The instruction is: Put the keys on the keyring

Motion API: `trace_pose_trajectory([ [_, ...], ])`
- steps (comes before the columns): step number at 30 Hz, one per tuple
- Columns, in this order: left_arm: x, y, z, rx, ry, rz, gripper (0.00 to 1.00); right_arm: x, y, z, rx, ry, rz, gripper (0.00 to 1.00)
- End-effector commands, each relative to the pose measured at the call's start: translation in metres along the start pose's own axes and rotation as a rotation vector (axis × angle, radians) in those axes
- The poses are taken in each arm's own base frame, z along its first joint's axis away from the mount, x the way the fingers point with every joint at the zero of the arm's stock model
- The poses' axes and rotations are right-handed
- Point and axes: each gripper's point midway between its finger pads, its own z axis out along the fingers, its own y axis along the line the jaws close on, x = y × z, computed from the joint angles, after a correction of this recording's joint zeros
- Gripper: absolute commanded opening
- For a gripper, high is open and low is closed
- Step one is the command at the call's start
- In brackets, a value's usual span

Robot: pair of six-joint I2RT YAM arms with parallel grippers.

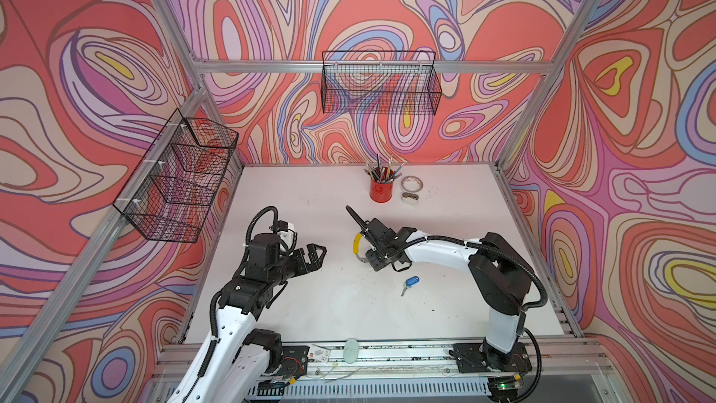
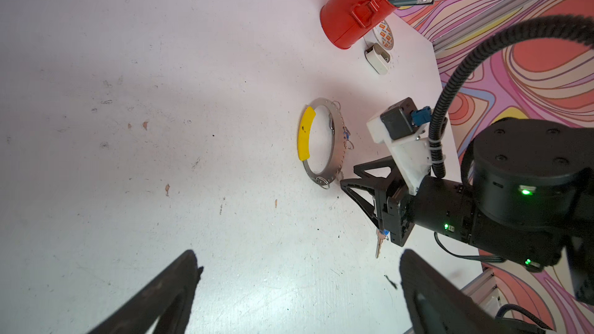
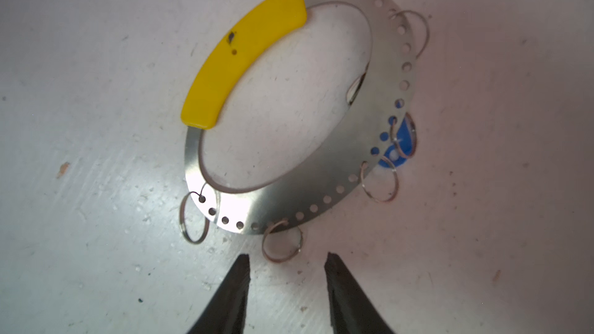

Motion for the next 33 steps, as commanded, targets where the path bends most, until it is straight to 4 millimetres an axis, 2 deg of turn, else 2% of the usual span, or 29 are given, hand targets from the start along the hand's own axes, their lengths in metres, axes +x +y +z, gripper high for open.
trace_pose_trajectory([
  [1, -0.005, 0.0, -0.005, -0.012, -0.012, 0.017, 1.0, -0.007, 0.007, 0.004, -0.026, -0.012, 0.018, 0.42],
  [4, -0.005, 0.0, -0.005, -0.01, -0.016, 0.019, 1.0, -0.007, 0.011, 0.008, -0.044, -0.007, 0.019, 0.42],
  [8, -0.006, -0.001, -0.005, -0.007, -0.016, 0.02, 1.0, -0.006, 0.005, 0.015, -0.006, -0.003, 0.019, 0.41],
  [16, -0.007, -0.001, -0.005, -0.008, -0.019, 0.023, 1.0, 0.001, 0.001, 0.026, 0.023, 0.013, -0.002, 0.33],
  [23, -0.007, -0.001, -0.004, -0.007, -0.016, 0.023, 1.0, -0.005, -0.01, 0.014, 0.077, -0.03, -0.005, 0.23],
  [33, -0.006, -0.001, -0.003, -0.003, -0.01, 0.019, 1.0, -0.018, -0.013, 0.004, 0.098, -0.057, -0.015, 0.27],
])
